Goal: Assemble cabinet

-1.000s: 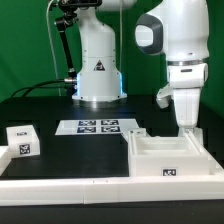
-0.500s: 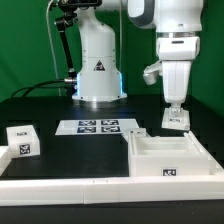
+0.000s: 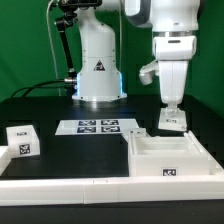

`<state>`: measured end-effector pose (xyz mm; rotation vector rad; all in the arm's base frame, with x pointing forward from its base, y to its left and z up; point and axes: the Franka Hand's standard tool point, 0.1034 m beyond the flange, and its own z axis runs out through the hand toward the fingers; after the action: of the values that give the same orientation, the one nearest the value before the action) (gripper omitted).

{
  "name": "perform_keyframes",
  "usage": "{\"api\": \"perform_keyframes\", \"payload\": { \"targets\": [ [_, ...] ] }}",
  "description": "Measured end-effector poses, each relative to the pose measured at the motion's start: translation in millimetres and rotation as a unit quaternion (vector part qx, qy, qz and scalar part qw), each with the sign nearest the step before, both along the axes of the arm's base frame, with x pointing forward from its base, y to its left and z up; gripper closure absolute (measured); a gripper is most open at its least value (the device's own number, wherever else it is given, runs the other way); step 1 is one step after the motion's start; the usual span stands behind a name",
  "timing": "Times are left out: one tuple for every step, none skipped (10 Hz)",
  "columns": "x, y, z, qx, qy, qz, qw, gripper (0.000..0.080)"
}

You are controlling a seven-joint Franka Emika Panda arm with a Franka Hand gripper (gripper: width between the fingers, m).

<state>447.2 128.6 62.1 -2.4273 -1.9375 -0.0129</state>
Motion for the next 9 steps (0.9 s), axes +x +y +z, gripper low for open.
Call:
{"api": "perform_keyframes", "payload": {
  "targets": [
    [1.0,-2.4,-3.7,0.001,0.002,0.016,1.0,0.0732],
    [2.5,-2.8,-4.8,0.002,0.003,0.024,1.0,0.0732],
    [2.8,-3.6,-5.2,0.002,0.003,0.023,1.0,0.0732],
    [2.9,-4.5,-5.5,0.002,0.004,0.022,1.0,0.0732],
    [3.1,-4.3,-5.4,0.002,0.003,0.021,1.0,0.0731],
    [3.8,-3.7,-4.9,0.003,0.001,0.02,1.0,0.0731],
    [6.0,-2.8,-3.8,0.006,-0.009,0.02,1.0,0.0731],
    [5.3,-2.9,-4.7,0.006,-0.007,0.019,1.0,0.0731],
    [5.2,-2.9,-4.9,0.006,-0.007,0.019,1.0,0.0731]
  ]
}}
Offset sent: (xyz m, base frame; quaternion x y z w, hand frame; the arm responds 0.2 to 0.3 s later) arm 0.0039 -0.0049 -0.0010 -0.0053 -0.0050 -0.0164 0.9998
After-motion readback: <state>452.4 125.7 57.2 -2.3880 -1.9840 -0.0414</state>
